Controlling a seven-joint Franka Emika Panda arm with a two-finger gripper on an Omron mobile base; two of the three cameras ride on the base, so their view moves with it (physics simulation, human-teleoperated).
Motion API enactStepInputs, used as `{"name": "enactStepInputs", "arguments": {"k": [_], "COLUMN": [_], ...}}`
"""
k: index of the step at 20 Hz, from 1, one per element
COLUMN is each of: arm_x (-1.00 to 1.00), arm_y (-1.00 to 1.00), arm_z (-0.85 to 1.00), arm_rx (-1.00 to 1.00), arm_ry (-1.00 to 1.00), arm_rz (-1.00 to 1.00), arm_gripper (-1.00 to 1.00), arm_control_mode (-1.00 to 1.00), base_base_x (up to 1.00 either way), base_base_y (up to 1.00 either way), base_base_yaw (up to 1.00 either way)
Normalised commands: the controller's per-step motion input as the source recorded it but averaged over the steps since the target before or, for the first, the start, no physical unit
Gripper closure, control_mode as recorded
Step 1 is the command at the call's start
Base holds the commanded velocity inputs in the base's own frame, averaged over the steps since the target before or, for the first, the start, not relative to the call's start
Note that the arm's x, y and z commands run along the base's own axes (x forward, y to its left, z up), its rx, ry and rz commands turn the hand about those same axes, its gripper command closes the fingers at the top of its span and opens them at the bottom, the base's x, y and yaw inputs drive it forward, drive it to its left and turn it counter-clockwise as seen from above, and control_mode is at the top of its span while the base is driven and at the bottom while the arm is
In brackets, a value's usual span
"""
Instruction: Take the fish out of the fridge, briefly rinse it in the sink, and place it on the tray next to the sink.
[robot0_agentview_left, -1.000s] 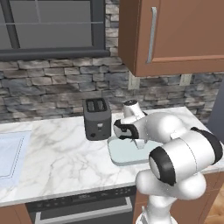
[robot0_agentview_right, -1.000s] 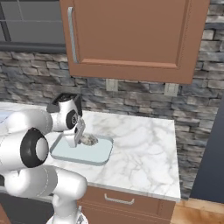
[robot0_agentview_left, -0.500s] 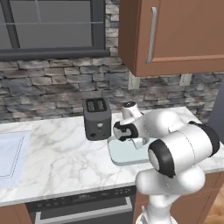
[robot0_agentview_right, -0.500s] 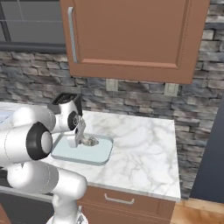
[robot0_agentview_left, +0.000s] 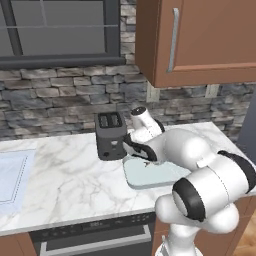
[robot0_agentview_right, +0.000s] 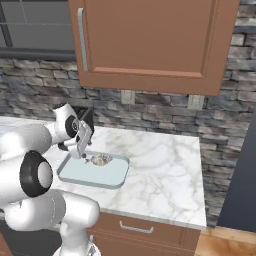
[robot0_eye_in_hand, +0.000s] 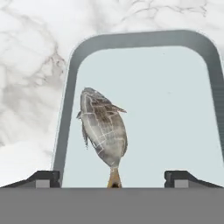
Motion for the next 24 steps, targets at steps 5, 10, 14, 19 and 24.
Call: {"name": "enactStepInputs", "arguments": {"k": [5, 10, 14, 19, 24], "arm_x": [-0.45, -0.84, -0.78, -0.8, -0.96], "arm_y": [0.61, 0.69, 0.55, 0.53, -0.01], "arm_z": [0.88, 0.97, 1.0, 1.0, 0.78], "arm_rx": [-0.35, -0.47, -0.51, -0.53, -0.15], "arm_ry": [-0.27, -0.43, -0.51, -0.54, -0.39], "arm_rz": [0.0, 0.0, 0.0, 0.0, 0.0], "arm_gripper": [-1.0, -1.0, -1.0, -1.0, -1.0], "arm_control_mode": [-1.0, -1.0, -1.0, -1.0, -1.0], "base_base_x": [0.0, 0.0, 0.0, 0.0, 0.0], "base_base_y": [0.0, 0.0, 0.0, 0.0, 0.0], "base_base_yaw": [0.0, 0.0, 0.0, 0.0, 0.0]}}
